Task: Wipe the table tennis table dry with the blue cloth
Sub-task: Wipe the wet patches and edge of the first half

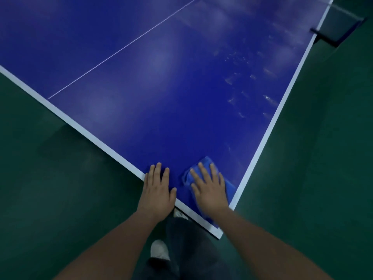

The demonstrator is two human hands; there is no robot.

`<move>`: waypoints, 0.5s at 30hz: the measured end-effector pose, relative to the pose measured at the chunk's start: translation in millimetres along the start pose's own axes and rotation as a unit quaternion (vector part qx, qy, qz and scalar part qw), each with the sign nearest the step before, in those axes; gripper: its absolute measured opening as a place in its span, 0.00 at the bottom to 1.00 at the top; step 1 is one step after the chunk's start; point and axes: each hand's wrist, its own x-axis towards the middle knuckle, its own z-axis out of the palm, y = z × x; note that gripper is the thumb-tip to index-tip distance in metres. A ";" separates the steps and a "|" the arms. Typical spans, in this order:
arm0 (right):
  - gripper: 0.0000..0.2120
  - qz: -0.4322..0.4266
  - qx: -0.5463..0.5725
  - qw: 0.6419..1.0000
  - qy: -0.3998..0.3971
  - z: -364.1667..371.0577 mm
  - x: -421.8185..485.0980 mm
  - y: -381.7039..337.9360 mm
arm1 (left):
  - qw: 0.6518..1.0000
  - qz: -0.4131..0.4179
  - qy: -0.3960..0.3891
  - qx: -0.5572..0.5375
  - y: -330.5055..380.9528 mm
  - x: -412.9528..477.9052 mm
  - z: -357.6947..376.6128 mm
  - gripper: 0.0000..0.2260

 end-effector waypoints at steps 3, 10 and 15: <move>0.24 -0.039 -0.020 0.999 0.000 11.7 -33.9 7.5 | 1.000 -0.013 0.003 0.005 7.7 0.1 11.1 0.38; 0.26 -0.082 -0.094 0.992 -0.016 -6.7 -7.7 69.1 | 0.994 -0.103 -0.035 -0.019 26.0 7.6 24.5 0.44; 0.23 -0.132 -0.114 0.984 0.029 -16.7 41.3 53.2 | 0.983 -0.135 -0.118 -0.028 31.1 14.9 10.0 0.46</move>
